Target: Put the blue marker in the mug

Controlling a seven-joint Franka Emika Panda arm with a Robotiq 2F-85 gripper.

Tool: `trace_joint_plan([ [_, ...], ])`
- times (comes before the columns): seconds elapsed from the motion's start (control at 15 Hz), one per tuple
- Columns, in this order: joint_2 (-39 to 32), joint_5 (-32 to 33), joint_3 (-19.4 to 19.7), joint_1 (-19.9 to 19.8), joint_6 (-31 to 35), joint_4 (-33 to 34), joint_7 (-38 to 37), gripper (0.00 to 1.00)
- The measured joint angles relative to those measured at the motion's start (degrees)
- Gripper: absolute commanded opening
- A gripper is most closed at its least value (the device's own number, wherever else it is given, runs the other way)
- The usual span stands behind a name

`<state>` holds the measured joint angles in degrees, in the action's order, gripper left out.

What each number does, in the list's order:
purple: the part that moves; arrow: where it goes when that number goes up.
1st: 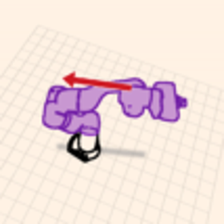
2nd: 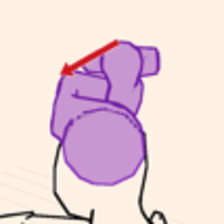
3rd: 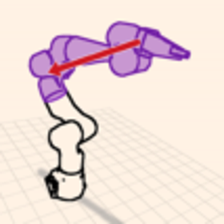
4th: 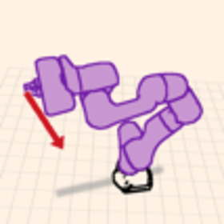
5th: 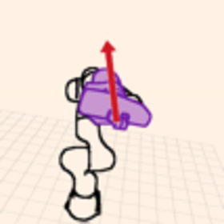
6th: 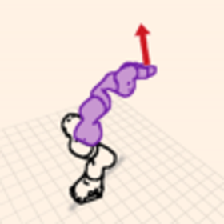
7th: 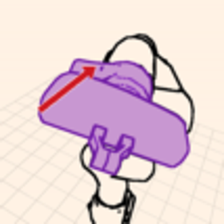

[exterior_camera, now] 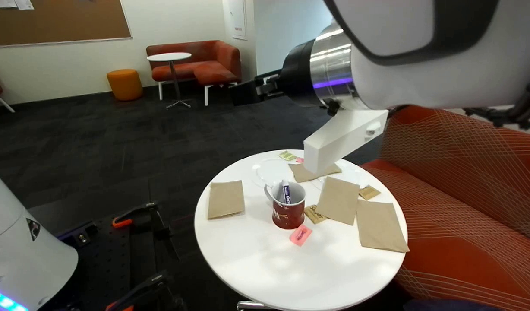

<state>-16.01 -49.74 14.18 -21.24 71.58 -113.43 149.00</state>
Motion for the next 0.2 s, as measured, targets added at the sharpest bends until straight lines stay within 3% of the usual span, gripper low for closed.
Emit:
trace_joint_plan([
  [0.2, 0.4, 0.1, 0.0, 0.0, -0.1, -0.6, 0.0, 1.00],
])
